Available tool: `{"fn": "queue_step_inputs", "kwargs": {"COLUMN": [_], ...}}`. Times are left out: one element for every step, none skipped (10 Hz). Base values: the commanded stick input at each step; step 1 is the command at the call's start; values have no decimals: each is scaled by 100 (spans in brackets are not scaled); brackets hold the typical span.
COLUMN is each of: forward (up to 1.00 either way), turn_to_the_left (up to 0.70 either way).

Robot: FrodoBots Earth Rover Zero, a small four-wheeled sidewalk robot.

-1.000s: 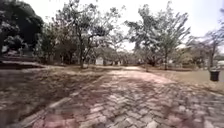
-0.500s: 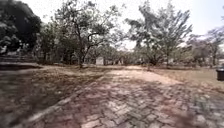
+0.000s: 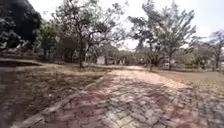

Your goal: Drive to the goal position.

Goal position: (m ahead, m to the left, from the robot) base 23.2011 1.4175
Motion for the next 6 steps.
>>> {"fn": "queue_step_inputs", "kwargs": {"forward": [70, 70, 70, 70, 70, 70], "turn_to_the_left": [0, 0, 0, 0, 0, 0]}}
